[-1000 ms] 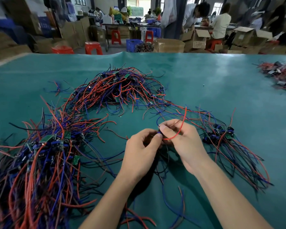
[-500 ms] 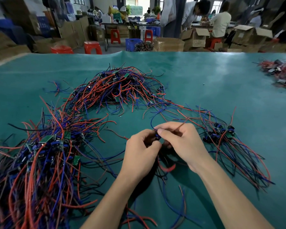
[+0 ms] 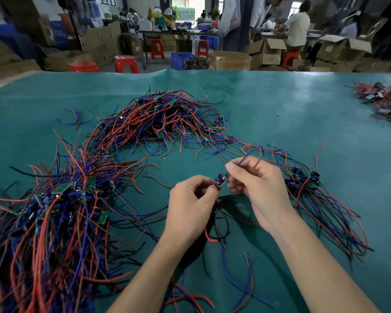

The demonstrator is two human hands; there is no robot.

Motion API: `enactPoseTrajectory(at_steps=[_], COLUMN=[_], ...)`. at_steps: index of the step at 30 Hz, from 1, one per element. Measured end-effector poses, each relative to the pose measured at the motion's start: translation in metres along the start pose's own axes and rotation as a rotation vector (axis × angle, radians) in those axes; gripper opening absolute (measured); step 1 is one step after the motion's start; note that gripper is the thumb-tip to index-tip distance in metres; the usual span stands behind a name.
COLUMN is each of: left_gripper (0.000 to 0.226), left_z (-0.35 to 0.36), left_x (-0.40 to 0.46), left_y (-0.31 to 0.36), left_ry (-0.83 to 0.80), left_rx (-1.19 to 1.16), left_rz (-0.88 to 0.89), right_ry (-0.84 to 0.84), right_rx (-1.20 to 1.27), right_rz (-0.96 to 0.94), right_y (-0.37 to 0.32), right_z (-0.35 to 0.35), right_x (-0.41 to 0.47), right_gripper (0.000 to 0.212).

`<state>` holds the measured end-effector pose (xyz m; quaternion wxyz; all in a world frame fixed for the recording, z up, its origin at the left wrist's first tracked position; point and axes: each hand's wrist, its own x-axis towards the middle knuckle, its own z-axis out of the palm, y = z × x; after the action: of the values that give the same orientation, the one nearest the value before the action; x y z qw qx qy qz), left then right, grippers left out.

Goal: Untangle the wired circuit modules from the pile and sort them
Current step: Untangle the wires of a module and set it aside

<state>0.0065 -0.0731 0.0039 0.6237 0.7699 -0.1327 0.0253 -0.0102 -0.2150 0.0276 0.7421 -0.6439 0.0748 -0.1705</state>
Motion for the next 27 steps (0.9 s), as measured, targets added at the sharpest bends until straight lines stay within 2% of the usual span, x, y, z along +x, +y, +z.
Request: enactPoseTrajectory(at_steps=[6,10,12,16,19,21,23,24,27], left_gripper=[0.02,0.015,0.016,0.018,0.019,0.019,0.018,0.017,0.017], left_z=[-0.001,-0.001,-0.001,0.001,0.002,0.002,0.002,0.001,0.001], left_x=[-0.002,-0.002,-0.003,-0.004,-0.004,-0.003,-0.004,-0.004,-0.004], left_y=[0.0,0.002,0.002,0.004,0.005,0.006,0.006,0.006,0.005], left_ry=[0.004,-0.004,-0.012,-0.044,-0.07,-0.074,-0.076,-0.078,-0.09], left_rx=[-0.015,-0.014,0.001,0.022,0.047,0.047,0.04,0.036,0.047], left_rz=[0.031,0.07,0.065,0.057,0.065,0.058,0.049,0.048,0.061], right_ry=[-0.044,-0.059,-0.009,0.115,0.128,0.209,0.315,0.376,0.526], right_rx=[0.189,0.278,0.157,-0.458,-0.599,-0.636,-0.6,-0.526,-0.107], right_rz=[0.189,0.256,0.198,-0.134,-0.226,-0.243,-0.253,-0.241,-0.138], right_y=[-0.002,-0.001,0.002,0.005,0.005,0.002,-0.003,-0.005,-0.012], right_z=[0.005,0.005,0.002,-0.013,-0.024,-0.031,-0.039,-0.044,-0.054], right_x=[-0.004,-0.005,-0.003,0.006,0.009,0.011,0.014,0.016,0.018], right_gripper=[0.005,0.012,0.017,0.02,0.03,0.029,0.02,0.022,0.025])
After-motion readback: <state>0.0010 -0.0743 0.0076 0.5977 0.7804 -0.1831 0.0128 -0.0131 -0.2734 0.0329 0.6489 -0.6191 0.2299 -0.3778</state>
